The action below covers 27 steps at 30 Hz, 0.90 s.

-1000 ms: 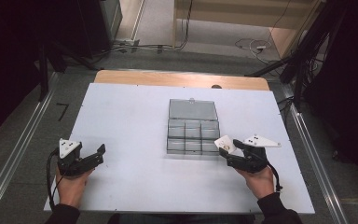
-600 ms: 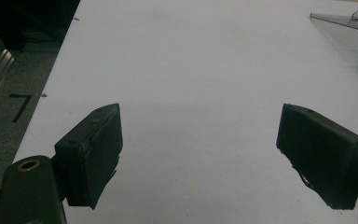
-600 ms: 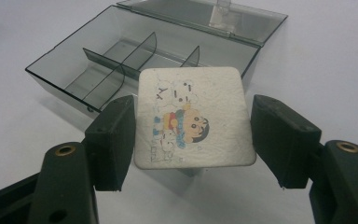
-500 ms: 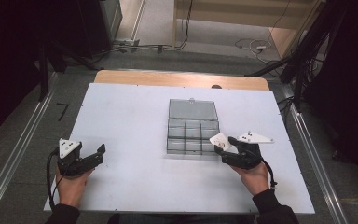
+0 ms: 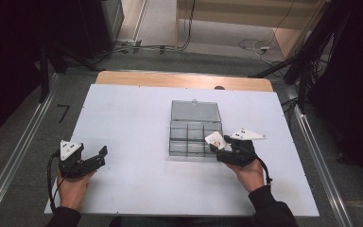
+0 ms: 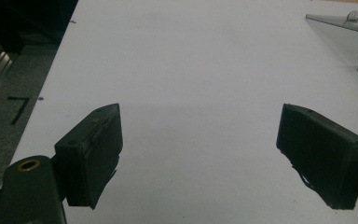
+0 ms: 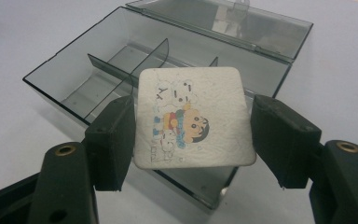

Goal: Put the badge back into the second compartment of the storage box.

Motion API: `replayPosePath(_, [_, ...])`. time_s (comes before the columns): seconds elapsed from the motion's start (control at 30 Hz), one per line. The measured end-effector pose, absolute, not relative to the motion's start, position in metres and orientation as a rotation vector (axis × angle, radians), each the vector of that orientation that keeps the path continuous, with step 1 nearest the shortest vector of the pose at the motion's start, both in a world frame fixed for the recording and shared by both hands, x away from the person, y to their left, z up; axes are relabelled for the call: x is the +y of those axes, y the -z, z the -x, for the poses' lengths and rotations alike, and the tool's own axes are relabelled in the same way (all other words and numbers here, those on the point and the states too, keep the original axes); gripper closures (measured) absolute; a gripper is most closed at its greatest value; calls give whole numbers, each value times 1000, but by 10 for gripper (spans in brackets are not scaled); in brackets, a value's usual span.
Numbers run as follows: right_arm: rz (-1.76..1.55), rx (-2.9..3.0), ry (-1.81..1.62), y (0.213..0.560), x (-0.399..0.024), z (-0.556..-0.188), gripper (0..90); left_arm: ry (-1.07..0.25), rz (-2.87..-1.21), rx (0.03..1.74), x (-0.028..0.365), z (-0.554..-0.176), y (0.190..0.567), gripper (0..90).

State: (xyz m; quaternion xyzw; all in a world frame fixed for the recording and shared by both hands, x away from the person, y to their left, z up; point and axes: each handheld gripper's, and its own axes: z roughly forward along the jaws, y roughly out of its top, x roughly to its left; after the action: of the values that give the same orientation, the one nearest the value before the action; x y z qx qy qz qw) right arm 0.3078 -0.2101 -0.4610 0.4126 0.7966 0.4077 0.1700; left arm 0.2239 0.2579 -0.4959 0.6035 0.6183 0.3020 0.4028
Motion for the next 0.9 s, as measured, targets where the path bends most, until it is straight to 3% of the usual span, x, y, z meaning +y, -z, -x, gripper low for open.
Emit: replayPosePath(0.9, [-1119, 2303, -1070, 473, -163, -343, 314, -753, -1524, 1555, 258, -224, 496, 149])
